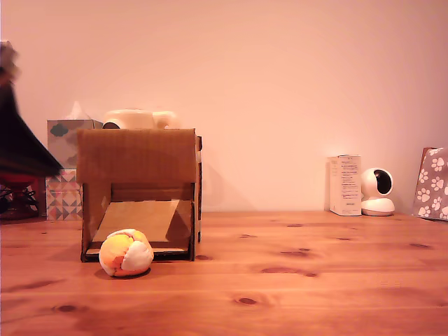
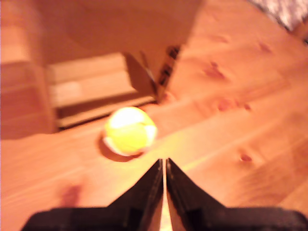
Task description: Drop the footbag into the cardboard dice tower
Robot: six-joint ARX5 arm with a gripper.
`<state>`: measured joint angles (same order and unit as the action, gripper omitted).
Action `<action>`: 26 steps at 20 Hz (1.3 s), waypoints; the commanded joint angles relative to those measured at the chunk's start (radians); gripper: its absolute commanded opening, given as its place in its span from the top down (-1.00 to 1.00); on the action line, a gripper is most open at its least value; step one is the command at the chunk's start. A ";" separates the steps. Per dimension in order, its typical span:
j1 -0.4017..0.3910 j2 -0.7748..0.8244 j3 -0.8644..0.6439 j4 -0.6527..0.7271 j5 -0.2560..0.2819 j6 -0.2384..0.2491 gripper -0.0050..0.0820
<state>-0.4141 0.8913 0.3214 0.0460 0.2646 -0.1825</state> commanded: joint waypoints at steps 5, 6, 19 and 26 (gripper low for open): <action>-0.037 0.160 -0.013 0.169 0.005 0.007 -0.22; -0.039 0.190 -0.013 0.205 0.003 0.007 -0.72; -0.039 0.539 0.001 0.584 -0.104 0.027 -0.88; -0.039 0.723 0.058 0.686 -0.116 0.027 -0.88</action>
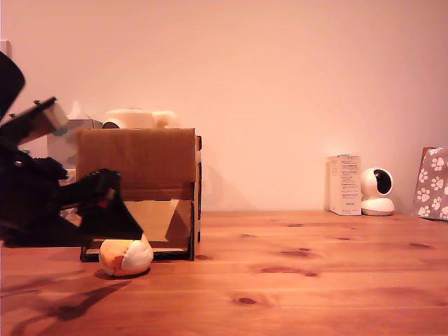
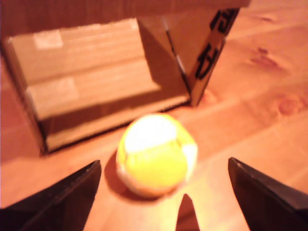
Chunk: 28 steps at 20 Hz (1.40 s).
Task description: Drop the footbag into the cardboard dice tower
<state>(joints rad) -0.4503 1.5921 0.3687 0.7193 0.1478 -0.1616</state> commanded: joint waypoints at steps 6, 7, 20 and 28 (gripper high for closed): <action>-0.003 0.138 0.084 0.002 0.001 0.012 -0.74; -0.003 0.145 0.094 -0.018 0.001 0.012 -0.51; -0.003 -0.177 0.105 -0.327 0.098 0.002 0.89; -0.003 -0.541 0.105 -0.515 0.109 0.004 0.89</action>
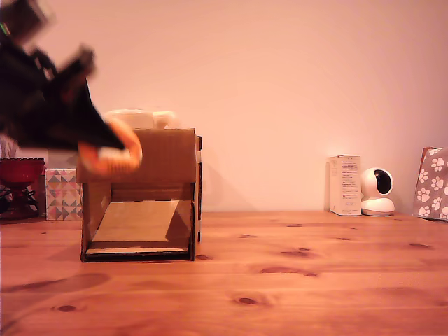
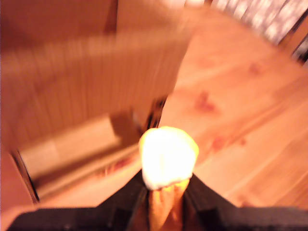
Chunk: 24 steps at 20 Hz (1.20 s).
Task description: Drop the footbag into the cardboard dice tower
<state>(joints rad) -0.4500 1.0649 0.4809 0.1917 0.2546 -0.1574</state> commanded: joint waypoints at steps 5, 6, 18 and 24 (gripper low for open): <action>-0.003 -0.060 -0.007 0.152 -0.023 0.033 0.89; -0.003 -0.054 -0.004 0.182 -0.038 0.050 0.89; 0.035 0.263 0.434 -0.069 -0.080 0.125 0.87; 0.085 0.446 0.663 -0.293 -0.080 0.141 0.86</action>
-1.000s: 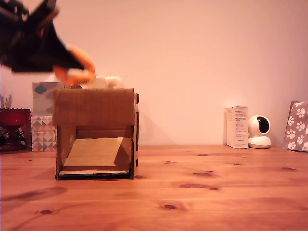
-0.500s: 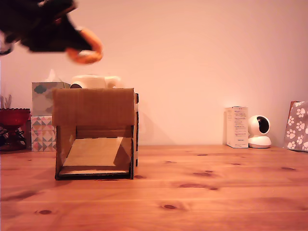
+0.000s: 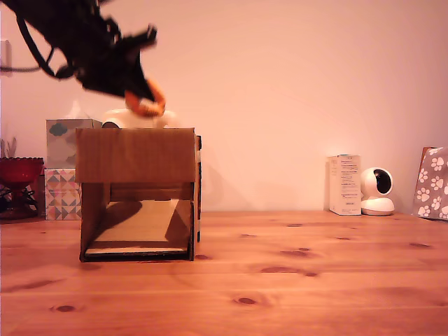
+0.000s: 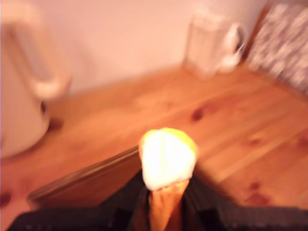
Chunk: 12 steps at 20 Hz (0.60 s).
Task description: Drop the footbag into the cardboard dice tower
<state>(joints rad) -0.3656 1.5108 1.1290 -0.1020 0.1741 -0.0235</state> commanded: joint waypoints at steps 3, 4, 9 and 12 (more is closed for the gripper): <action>0.011 0.008 0.024 0.006 0.001 0.021 0.84; 0.015 0.008 0.026 0.012 0.001 0.035 0.65; 0.019 0.008 0.036 0.001 0.001 0.035 -0.91; 0.019 0.005 0.058 -0.024 0.001 0.035 -0.91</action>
<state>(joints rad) -0.3504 1.5208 1.1786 -0.1219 0.1741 0.0063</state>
